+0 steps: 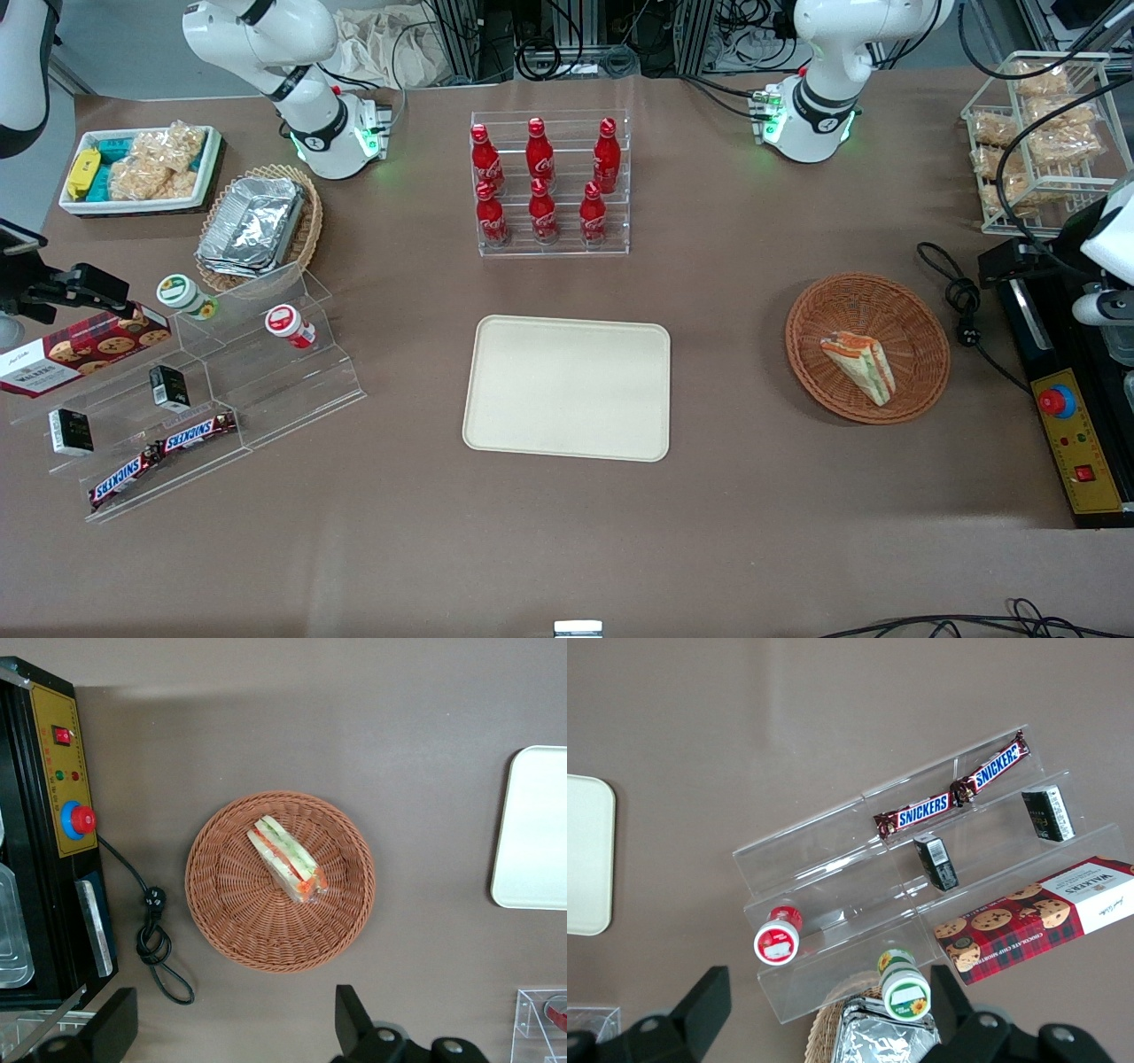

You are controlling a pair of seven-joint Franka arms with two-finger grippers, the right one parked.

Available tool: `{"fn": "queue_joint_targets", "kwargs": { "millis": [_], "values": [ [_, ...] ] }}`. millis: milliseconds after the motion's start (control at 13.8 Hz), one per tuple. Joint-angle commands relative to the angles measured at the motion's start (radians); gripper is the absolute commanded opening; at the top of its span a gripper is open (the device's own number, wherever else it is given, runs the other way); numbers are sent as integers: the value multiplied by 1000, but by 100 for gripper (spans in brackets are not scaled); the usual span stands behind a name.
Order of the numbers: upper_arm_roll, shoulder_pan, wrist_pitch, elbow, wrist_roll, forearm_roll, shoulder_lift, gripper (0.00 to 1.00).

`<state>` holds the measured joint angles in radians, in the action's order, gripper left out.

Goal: Place sandwich from basket to tray
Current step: 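Move the left gripper over the sandwich in the wicker basket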

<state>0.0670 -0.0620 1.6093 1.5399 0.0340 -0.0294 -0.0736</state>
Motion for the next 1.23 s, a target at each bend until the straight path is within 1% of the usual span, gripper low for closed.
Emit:
{"fn": "queue_joint_targets", "kwargs": {
  "millis": [0, 289, 434, 506, 578, 795, 867, 1157],
  "values": [
    [37, 5, -28, -27, -72, -3, -14, 100],
    [51, 8, -32, -14, -179, -1, -20, 100],
    [51, 8, -14, 40, -368, 0, -14, 100],
    [51, 8, 3, 61, -409, -1, -14, 100],
    [50, 8, 50, 107, -443, -3, -6, 100],
    [51, 8, 290, 311, -713, -10, 43, 100],
    [51, 8, 361, 372, -761, -10, 49, 100],
    [51, 8, 567, 511, -939, -18, 31, 100]
  ]
}}
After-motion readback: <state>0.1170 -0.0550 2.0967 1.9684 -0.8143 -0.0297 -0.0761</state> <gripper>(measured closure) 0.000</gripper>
